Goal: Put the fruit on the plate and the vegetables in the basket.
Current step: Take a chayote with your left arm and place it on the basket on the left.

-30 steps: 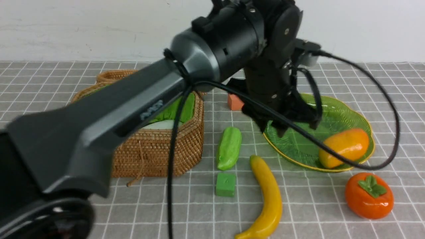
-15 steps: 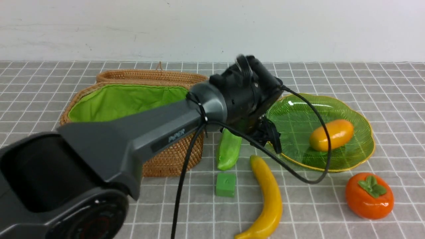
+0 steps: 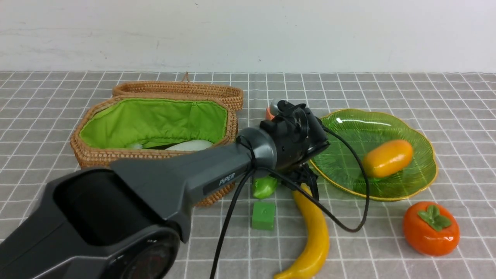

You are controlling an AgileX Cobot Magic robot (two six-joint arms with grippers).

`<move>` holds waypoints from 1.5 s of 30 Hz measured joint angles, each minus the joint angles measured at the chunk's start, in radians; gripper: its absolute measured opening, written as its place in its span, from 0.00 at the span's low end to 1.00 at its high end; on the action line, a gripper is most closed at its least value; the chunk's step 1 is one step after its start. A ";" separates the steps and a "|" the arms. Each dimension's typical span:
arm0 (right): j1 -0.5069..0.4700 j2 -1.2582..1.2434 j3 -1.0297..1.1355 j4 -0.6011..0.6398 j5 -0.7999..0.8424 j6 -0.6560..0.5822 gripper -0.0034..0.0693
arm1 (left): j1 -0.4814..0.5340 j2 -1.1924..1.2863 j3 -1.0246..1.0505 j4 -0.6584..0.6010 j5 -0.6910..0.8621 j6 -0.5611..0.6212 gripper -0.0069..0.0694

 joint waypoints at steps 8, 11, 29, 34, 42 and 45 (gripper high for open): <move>0.000 0.000 0.000 0.018 0.013 -0.001 0.15 | 0.011 0.002 -0.004 -0.036 -0.003 0.000 0.73; 0.000 0.000 0.000 0.024 0.014 -0.009 0.15 | 0.013 0.002 -0.004 -0.048 -0.002 -0.001 0.65; 0.000 0.000 0.000 0.052 -0.059 -0.027 0.15 | -0.033 -0.379 -0.147 -0.279 0.319 0.408 0.65; 0.000 0.000 0.000 0.053 -0.098 -0.027 0.15 | 0.087 -0.528 -0.146 -0.456 0.332 0.710 0.65; 0.000 0.000 0.000 0.053 -0.099 -0.028 0.15 | 0.370 -0.595 0.049 -0.584 0.332 1.377 0.65; 0.000 0.000 0.000 0.053 -0.099 -0.028 0.15 | 0.432 -0.534 0.151 -0.589 0.326 1.532 0.65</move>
